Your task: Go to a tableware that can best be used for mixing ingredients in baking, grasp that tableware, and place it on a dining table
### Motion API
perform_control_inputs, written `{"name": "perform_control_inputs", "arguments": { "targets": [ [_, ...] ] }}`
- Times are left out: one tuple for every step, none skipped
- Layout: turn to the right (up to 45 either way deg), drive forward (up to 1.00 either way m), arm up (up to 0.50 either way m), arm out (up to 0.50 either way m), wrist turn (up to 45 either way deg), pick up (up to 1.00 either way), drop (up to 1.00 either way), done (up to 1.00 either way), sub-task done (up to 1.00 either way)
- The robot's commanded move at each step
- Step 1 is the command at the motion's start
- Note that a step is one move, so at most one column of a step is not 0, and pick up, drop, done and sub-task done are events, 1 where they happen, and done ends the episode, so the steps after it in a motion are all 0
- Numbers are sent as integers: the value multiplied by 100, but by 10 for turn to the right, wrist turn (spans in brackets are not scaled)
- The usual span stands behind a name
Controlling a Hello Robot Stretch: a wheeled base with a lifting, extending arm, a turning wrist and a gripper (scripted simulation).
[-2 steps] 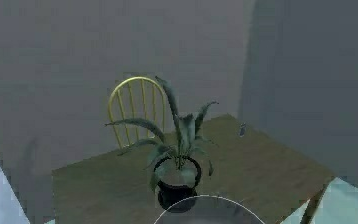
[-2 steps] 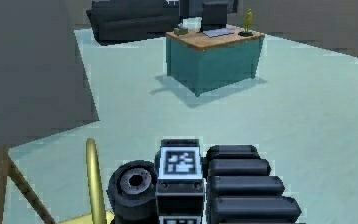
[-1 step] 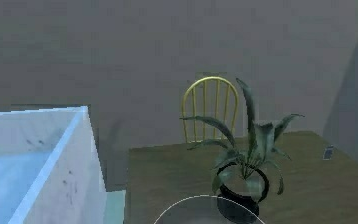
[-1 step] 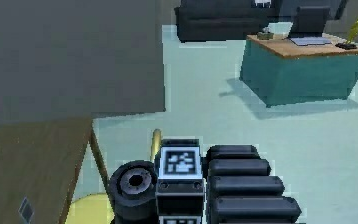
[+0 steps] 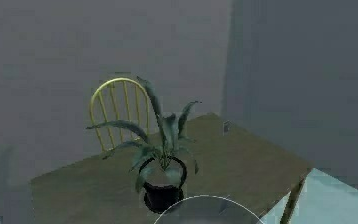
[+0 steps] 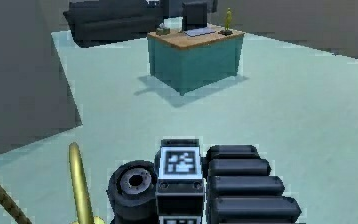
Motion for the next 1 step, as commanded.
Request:
{"name": "perform_control_inputs", "arguments": {
  "targets": [
    [-450,0,0,0,0,0,0,0,0]
  ]
}}
